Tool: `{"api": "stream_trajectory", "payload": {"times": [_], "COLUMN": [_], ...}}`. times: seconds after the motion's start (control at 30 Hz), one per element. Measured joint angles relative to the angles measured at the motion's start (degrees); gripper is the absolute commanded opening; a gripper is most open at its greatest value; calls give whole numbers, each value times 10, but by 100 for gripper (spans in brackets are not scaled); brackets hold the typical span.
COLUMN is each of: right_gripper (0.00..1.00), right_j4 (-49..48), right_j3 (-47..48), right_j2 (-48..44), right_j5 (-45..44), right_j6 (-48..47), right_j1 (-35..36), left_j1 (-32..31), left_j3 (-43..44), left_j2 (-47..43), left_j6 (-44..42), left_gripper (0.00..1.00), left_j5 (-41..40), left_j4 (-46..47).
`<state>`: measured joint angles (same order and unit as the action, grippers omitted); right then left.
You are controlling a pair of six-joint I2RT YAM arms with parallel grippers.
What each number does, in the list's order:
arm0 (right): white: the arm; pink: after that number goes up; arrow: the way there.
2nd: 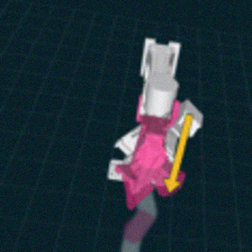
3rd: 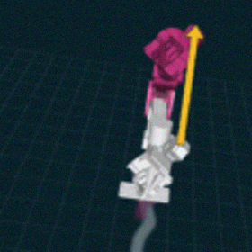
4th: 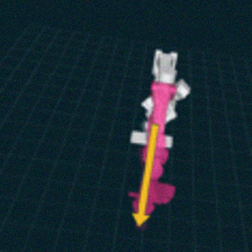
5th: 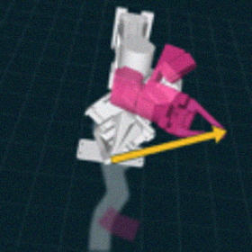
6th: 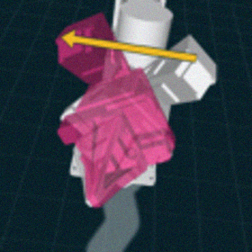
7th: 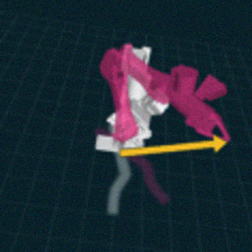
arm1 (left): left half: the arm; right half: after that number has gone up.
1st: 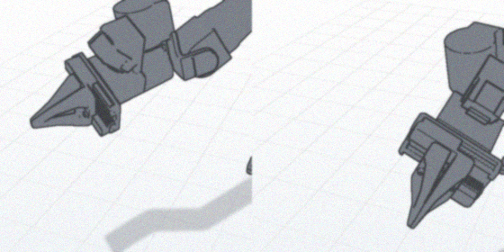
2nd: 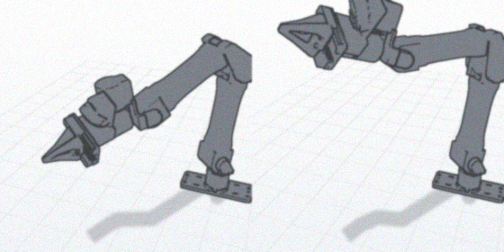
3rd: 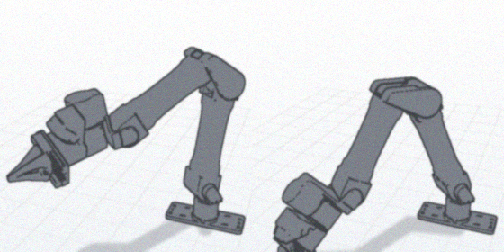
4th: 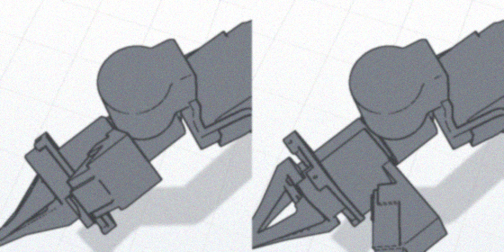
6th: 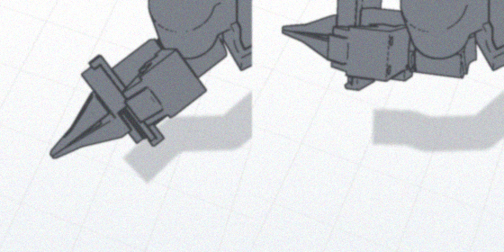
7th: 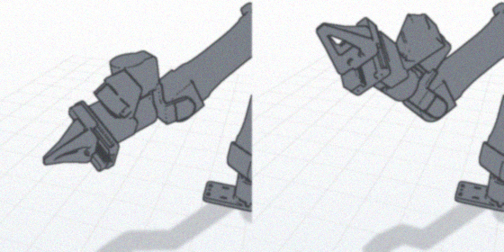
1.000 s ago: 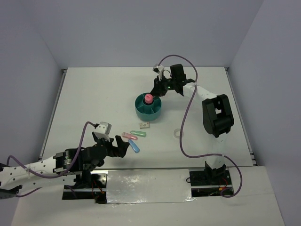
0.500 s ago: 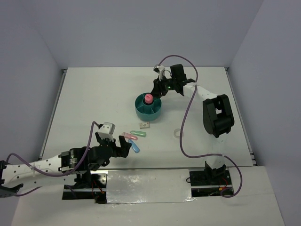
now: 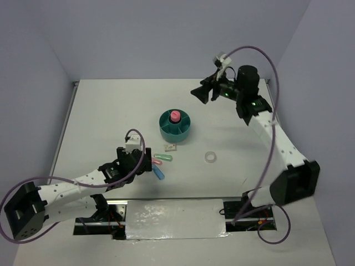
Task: Sort the stationery into containers
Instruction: Place the stationery in the storage box, then pick up the stationery from the center of the board.
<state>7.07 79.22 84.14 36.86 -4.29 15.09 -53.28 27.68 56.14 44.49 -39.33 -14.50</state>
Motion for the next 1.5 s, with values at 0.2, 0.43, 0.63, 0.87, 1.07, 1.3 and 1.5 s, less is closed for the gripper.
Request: {"api": "stream_trajectory", "payload": {"times": [0.2,0.43,0.63,0.87,1.07,1.3,1.5], "right_gripper": [96,98,98,98,98,97,97], "right_j4": [-59,-57,-58,-63,-63,-61,-54], "right_j3": [-155,-215,-216,-219,-220,-220,-220], "right_j2": [-221,-305,-311,-311,-308,-305,-297], "right_j5": [31,45,57,69,71,71,70], "right_j6": [50,69,88,98,98,95,90], "right_j1": [12,19,22,28,43,62,73], "left_j1": [47,56,56,56,56,57,57], "left_j3": [-11,2,17,29,42,94,134], "left_j2": [85,131,131,119,116,173,235], "left_j6": [-87,-111,-78,39,134,212,269], "left_gripper": [99,99,99,91,85,80,77], "left_j5": [70,117,132,111,74,38,16], "left_j4": [93,121,82,2,-61,-111,-159]}}
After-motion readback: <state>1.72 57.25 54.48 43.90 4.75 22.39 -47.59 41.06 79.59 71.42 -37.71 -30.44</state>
